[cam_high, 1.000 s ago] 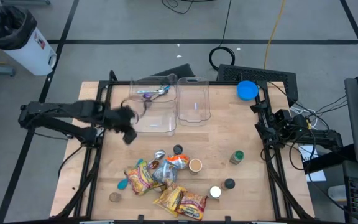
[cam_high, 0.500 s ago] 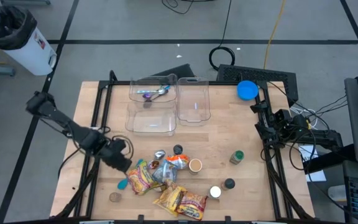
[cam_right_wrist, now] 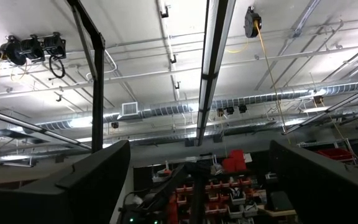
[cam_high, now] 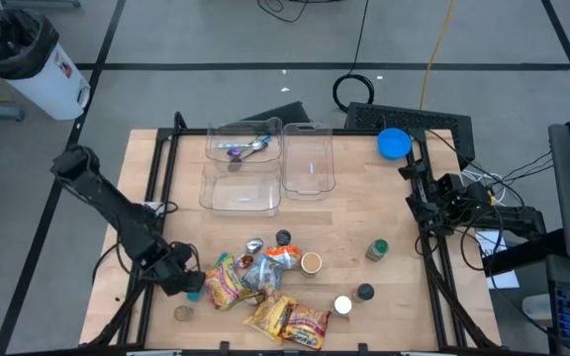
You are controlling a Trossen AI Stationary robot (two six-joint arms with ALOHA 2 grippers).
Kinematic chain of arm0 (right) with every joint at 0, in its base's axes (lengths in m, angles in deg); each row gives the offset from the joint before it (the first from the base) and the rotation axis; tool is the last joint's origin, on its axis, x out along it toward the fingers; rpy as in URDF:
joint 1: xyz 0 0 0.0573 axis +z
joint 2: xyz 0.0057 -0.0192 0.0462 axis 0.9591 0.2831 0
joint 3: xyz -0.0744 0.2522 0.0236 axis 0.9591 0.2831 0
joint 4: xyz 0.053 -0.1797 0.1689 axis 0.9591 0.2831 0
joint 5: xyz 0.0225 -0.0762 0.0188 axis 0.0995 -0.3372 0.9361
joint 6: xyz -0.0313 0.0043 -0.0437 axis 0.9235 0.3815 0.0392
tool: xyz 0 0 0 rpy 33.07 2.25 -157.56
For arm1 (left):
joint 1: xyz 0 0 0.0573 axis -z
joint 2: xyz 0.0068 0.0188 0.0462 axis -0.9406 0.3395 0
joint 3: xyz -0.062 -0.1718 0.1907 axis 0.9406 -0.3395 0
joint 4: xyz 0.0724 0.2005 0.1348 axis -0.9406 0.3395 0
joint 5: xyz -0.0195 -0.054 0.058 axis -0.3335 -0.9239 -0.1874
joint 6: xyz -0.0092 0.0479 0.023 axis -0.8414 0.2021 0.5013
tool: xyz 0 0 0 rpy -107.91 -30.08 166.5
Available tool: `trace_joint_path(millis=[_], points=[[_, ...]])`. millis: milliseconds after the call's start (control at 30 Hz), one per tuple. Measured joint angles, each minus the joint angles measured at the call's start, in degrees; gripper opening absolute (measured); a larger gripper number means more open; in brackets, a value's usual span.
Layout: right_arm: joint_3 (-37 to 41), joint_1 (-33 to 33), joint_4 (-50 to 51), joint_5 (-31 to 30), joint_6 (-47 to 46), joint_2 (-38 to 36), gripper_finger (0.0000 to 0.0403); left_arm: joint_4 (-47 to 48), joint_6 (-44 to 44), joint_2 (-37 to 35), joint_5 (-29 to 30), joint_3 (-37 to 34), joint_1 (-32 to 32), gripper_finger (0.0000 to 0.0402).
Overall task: Pick & Place Food Item
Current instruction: Put the blue baby spoon into the top left transparent bin
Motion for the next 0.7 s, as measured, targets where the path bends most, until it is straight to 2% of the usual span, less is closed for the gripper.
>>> trace_joint_path(millis=[233, 700], points=[[0.00, 0.00, 0.00, 0.00, 0.00, 0.00, 0.0380, -6.10, 0.09, 5.60, 0.71, 0.00, 0.16, 0.0246], [0.00, 0.00, 0.00, 0.00, -0.01, -0.01, 0.0380, -7.26, -2.75, 12.01, 0.65, 0.09, 0.13, 0.0245]])
